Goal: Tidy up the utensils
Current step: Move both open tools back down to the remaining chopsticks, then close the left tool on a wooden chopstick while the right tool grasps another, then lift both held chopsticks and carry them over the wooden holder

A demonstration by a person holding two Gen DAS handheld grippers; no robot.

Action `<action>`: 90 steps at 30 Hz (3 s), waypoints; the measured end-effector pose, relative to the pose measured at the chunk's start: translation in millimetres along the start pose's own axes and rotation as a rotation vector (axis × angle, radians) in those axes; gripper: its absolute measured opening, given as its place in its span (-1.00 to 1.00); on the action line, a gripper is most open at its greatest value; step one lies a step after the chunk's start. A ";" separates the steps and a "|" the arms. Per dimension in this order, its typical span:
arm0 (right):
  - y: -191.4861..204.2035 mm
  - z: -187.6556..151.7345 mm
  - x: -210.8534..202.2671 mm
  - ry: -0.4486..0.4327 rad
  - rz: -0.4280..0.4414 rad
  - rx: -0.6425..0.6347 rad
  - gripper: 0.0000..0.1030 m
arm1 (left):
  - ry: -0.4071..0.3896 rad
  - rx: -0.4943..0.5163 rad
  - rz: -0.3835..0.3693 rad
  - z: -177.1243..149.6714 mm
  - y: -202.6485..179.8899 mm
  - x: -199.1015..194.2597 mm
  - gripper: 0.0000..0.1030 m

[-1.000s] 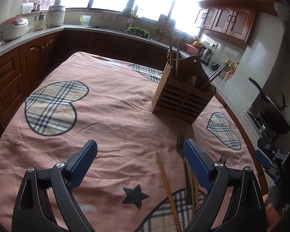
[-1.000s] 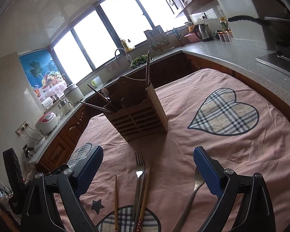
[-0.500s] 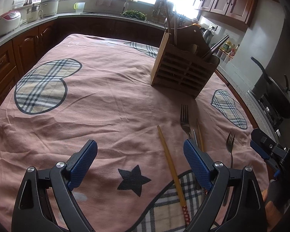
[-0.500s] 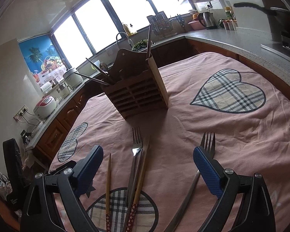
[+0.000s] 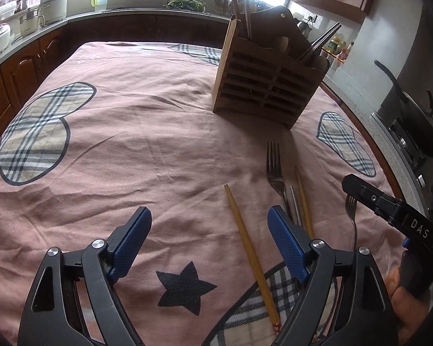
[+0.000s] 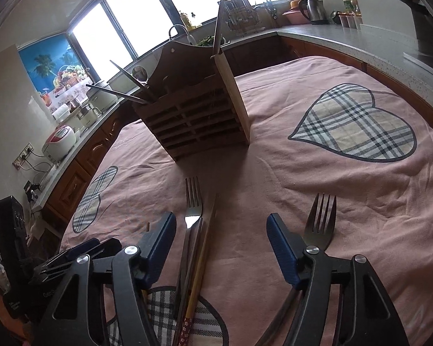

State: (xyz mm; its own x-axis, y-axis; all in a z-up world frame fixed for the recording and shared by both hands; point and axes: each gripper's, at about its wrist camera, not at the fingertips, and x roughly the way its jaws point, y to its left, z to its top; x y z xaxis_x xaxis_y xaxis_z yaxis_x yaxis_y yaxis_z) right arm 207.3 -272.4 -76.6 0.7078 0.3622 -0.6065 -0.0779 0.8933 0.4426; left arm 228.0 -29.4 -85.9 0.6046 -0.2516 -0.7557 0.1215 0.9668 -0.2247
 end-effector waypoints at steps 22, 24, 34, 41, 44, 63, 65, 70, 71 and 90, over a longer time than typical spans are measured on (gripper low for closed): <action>8.9 17.4 73.2 0.157 -0.060 -0.110 -0.62 | 0.098 0.160 0.040 7.9 -26.4 45.3 -0.66; 7.5 17.5 73.0 0.160 -0.070 -0.113 -0.85 | 0.095 0.168 0.039 8.2 -27.2 46.2 -0.75; 4.6 21.6 47.9 0.119 -0.011 -0.071 -0.89 | 0.079 0.103 -0.034 11.1 -12.9 29.2 -0.90; 13.4 28.5 16.9 0.070 0.028 -0.076 -0.90 | 0.028 0.065 -0.073 15.1 -1.8 -5.9 -0.91; 17.8 30.2 3.5 0.045 0.041 -0.080 -0.91 | 0.003 0.061 -0.083 15.6 -1.5 -21.4 -0.91; 45.0 27.7 -69.7 -0.083 0.082 -0.131 -0.92 | -0.164 0.057 -0.126 8.0 2.7 -114.0 -0.91; 47.3 27.1 -77.1 -0.096 0.086 -0.139 -0.92 | -0.181 0.055 -0.127 6.3 3.2 -121.8 -0.91; 51.5 24.2 -96.4 -0.133 0.095 -0.154 -0.92 | -0.219 0.051 -0.128 1.0 3.8 -137.1 -0.91; 51.9 23.6 -99.8 -0.140 0.095 -0.155 -0.92 | -0.227 0.048 -0.128 -1.0 4.4 -140.3 -0.91; 53.4 28.7 -147.8 -0.309 0.101 -0.141 -0.92 | -0.393 -0.046 -0.152 12.8 13.4 -170.4 -0.91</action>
State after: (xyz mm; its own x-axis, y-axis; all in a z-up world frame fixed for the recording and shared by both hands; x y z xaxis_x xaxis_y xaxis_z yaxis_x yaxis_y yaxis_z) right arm 118.6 -285.9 55.7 0.8688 0.3726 -0.3261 -0.2396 0.8927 0.3818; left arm 136.8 26.9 47.7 0.8379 -0.3464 -0.4219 0.2024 0.9149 -0.3493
